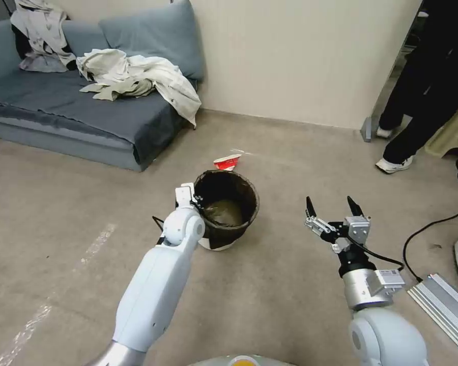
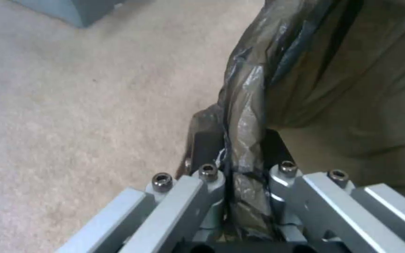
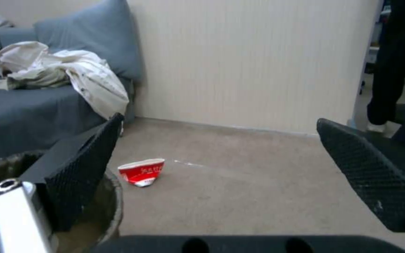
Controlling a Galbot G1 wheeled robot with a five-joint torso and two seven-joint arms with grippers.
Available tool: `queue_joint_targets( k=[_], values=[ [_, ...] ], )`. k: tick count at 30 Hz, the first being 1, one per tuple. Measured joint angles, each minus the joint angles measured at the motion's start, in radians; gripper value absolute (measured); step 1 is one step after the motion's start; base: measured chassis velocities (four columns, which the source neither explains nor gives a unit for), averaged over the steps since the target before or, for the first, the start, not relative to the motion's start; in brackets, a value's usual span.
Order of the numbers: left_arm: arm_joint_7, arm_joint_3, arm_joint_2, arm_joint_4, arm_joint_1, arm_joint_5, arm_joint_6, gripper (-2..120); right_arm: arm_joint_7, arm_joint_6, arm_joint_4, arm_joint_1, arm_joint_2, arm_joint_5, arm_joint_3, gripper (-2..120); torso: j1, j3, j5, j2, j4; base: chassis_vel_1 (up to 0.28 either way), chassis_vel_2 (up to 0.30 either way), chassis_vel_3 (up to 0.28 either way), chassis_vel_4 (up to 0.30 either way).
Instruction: Pick up the trash can from the floor.
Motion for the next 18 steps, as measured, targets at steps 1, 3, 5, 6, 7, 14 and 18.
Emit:
queue_joint_targets(
  k=[1, 3, 5, 6, 7, 14, 18],
  values=[
    [0.0, 0.0, 0.0, 0.0, 0.0, 0.0, 0.0, 4, 0.0, 0.0, 0.0, 0.0, 0.0, 0.0, 0.0, 100, 0.0, 0.0, 0.0, 0.0, 0.0, 0.0, 0.0, 0.0, 0.0],
    [0.023, -0.016, 0.018, -0.046, 0.019, -0.019, -0.023, 4, 0.001, -0.003, 0.0, 0.003, -0.004, 0.006, 0.005, 100, 0.0, 0.0, 0.0002, 0.0, 0.0002, 0.0, 0.0, 0.0, 0.0],
    [0.033, -0.023, 0.029, -0.072, 0.029, -0.025, -0.031, 4, 0.001, -0.004, 0.0, 0.004, -0.006, 0.009, 0.008, 100, 0.0, 0.0, 0.0, 0.0, 0.0, 0.0, 0.0, 0.0, 0.0],
    [0.042, -0.032, 0.04, -0.101, 0.039, -0.029, -0.038, 3, 0.001, -0.006, 0.0, 0.005, -0.007, 0.011, 0.01, 100, 0.0, 0.0, 0.0001, 0.0, 0.0001, 0.0, 0.0, 0.0, 0.0],
    [0.049, -0.039, 0.047, -0.119, 0.046, -0.032, -0.043, 3, 0.002, -0.007, 0.0, 0.006, -0.008, 0.012, 0.011, 100, 0.0, 0.0, 0.0002, 0.0, 0.0, 0.0, 0.0, 0.0, 0.0],
    [0.143, -0.084, 0.113, -0.28, 0.127, -0.04, -0.097, 3, 0.002, -0.011, 0.0, 0.01, -0.011, 0.019, 0.011, 100, 0.0, 0.0, 0.0001, 0.0, 0.0001, 0.0, 0.0, 0.0, 0.0],
    [0.188, -0.103, 0.144, -0.365, 0.203, -0.036, -0.115, 3, 0.002, -0.012, -0.002, 0.015, -0.014, 0.023, 0.011, 100, 0.0, 0.0, 0.0001, 0.0, 0.0001, 0.0, 0.0, 0.0, 0.0]
  ],
)
